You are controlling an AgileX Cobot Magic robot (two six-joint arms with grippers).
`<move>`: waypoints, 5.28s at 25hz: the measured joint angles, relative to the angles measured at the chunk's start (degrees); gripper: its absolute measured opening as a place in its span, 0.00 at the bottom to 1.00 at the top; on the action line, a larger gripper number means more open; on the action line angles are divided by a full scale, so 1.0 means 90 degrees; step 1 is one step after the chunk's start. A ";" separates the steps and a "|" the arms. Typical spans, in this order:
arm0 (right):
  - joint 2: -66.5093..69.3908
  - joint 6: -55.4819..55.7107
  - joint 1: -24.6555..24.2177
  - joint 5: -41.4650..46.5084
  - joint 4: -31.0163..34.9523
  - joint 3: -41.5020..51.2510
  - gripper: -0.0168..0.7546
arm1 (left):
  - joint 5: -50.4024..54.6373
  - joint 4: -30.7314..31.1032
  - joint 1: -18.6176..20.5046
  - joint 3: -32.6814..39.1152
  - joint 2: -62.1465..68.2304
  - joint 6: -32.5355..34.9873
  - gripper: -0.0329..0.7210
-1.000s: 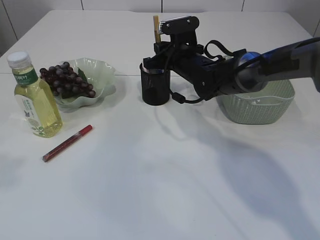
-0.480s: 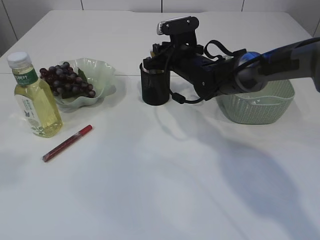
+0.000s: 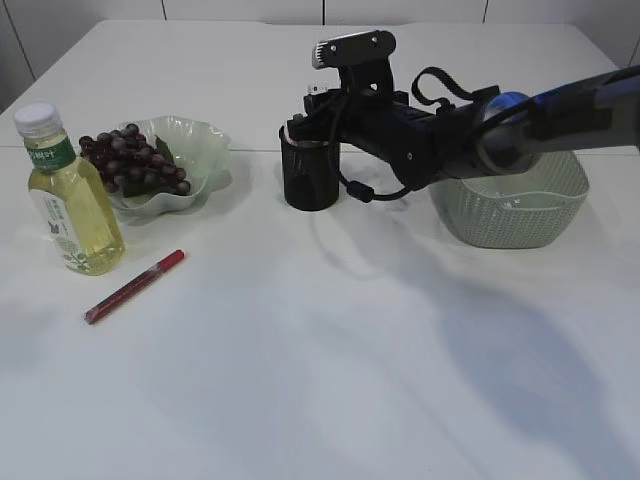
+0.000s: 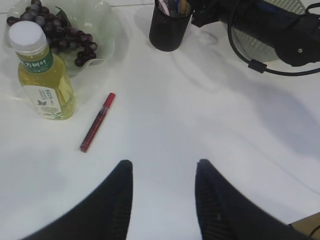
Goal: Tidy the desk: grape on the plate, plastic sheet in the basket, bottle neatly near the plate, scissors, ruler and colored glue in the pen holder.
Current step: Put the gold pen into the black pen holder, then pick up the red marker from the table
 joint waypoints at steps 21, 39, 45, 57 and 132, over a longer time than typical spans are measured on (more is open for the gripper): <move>-0.2876 0.0037 0.0000 0.6367 0.1230 0.0000 0.40 | 0.1306 0.0303 0.0000 -0.0410 0.3137 0.1778 0.45; -0.2926 0.0276 0.0000 0.8644 0.1400 -0.0268 0.40 | 0.1178 0.1017 0.0452 -0.1466 0.5612 0.2791 0.45; -0.2937 0.0303 0.0000 0.8682 0.1400 -0.0268 0.40 | 0.0710 0.0910 0.0452 -0.1477 0.5619 0.2744 0.45; -0.2937 0.0308 0.0000 0.8682 0.1505 -0.0268 0.40 | 0.0279 0.0555 0.0479 -0.1490 0.6277 0.3166 0.46; -0.2847 0.0308 0.0000 0.8474 0.1681 -0.0268 0.40 | -0.0350 0.0502 0.1296 -0.1514 0.7502 0.3802 0.53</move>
